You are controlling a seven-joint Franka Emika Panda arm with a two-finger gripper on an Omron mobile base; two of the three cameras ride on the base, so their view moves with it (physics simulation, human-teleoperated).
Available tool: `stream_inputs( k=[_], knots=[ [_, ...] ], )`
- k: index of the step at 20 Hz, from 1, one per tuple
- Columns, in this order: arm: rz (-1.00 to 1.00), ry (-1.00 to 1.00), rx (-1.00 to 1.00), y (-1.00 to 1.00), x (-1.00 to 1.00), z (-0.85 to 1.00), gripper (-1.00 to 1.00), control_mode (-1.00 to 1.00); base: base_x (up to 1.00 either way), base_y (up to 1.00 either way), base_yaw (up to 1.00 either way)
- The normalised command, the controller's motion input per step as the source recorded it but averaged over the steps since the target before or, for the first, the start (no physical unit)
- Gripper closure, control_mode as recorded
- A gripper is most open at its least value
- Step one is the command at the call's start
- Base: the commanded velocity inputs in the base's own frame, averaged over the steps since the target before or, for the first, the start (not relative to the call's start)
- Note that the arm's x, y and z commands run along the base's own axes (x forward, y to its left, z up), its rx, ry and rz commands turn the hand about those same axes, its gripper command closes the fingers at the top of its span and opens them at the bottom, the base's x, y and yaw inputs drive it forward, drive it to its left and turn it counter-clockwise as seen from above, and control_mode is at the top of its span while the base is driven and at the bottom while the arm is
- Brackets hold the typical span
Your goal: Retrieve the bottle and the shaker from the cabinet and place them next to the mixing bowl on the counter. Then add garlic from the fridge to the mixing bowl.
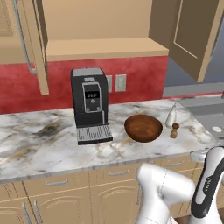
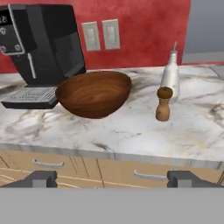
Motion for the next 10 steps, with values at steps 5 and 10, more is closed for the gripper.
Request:
stream_inputs(
  k=[5,10],
  knots=[
    [0.00,0.00,0.00,0.00,0.00,0.00,-1.00,1.00,-0.47,0.72,0.21],
    [0.00,0.00,0.00,0.00,0.00,0.00,-1.00,1.00,-0.27,0.71,0.47]
  ],
)
